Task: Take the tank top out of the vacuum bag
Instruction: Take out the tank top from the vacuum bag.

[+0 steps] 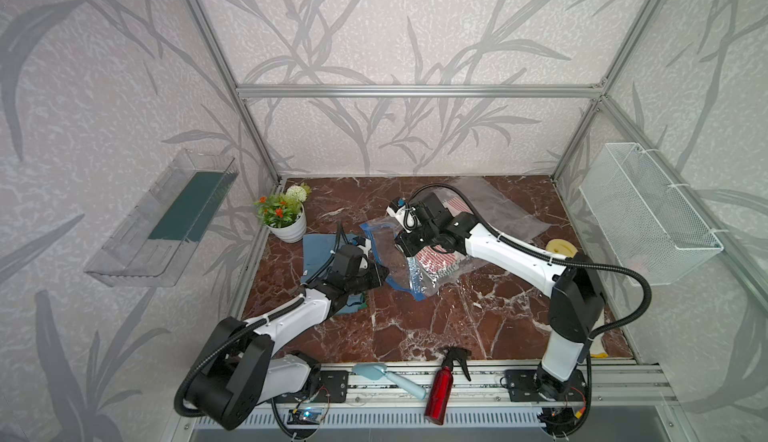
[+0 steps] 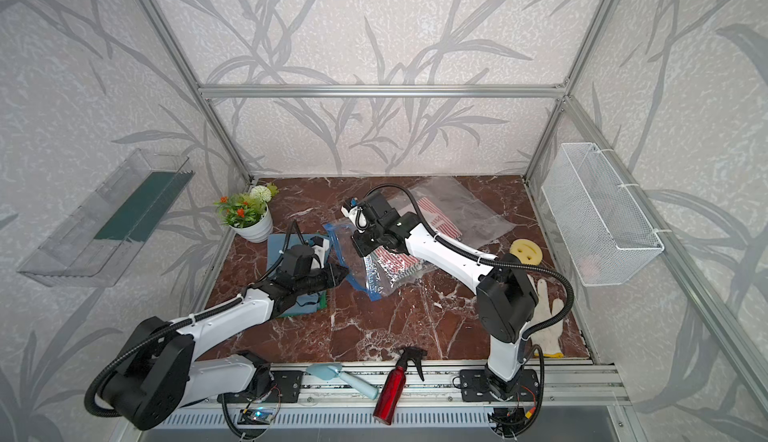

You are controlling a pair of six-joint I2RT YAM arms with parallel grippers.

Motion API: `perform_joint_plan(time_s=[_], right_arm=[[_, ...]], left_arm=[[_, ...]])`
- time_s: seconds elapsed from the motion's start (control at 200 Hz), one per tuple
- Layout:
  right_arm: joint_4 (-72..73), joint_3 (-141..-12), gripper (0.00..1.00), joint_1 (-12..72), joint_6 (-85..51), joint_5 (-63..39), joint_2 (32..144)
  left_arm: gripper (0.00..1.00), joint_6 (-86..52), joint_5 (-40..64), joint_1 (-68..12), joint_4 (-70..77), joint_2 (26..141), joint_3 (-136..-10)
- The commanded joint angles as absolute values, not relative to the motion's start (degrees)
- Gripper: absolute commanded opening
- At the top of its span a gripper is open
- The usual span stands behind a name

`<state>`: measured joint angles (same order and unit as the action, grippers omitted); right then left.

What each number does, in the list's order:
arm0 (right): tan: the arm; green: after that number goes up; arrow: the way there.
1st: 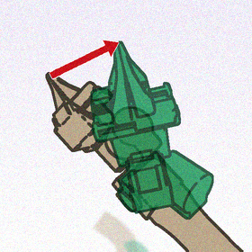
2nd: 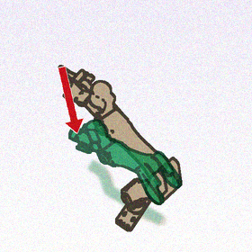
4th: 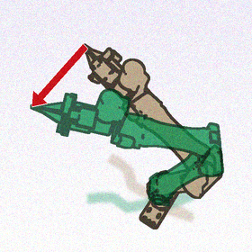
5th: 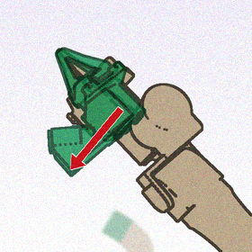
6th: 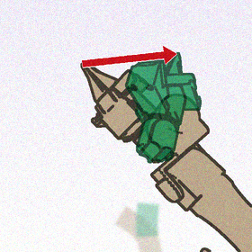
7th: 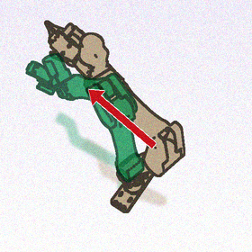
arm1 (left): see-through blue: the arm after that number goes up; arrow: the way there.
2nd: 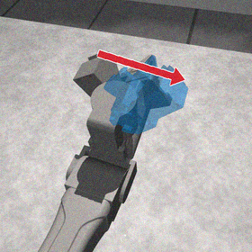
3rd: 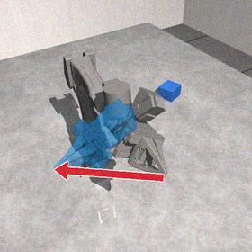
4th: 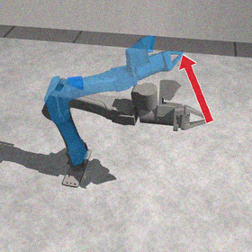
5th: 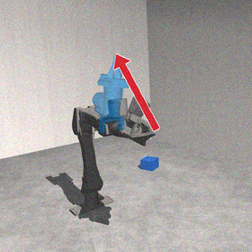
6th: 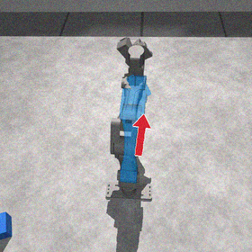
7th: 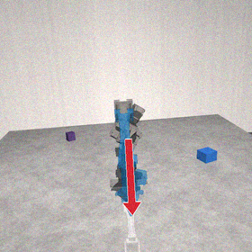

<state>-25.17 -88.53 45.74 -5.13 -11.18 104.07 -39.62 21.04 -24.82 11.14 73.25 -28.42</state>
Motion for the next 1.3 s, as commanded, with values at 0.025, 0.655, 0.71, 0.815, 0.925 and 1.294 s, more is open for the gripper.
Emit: perform_joint_plan(time_s=[0.025,0.655,0.71,0.815,0.925,1.294], right_arm=[[-24.8,-90.4,0.0,46.4,-4.1,-11.4,100.8],[-25.8,-94.6,0.0,47.0,-2.7,-11.1,101.6],[-25.8,-94.0,0.0,47.2,-2.6,-10.9,101.5],[-25.7,-92.6,0.0,47.1,-2.7,-10.0,101.2],[-25.1,-91.8,0.0,47.2,-3.0,-10.1,101.0],[-24.9,-92.8,0.0,47.2,-2.7,-11.0,102.1]], left_arm=[[0.19,-37.9,26.0,-25.1,22.8,79.9,-31.6],[0.21,-40.5,25.2,-29.2,27.6,96.5,-41.7],[0.23,-41.9,24.7,-29.3,28.0,98.0,-43.2],[0.26,-45.6,22.8,-29.4,26.6,100.3,-45.9],[0.3,-48.9,21.4,-29.9,24.2,101.6,-47.4],[0.35,-53.0,18.9,-31.3,14.9,100.9,-48.8]])
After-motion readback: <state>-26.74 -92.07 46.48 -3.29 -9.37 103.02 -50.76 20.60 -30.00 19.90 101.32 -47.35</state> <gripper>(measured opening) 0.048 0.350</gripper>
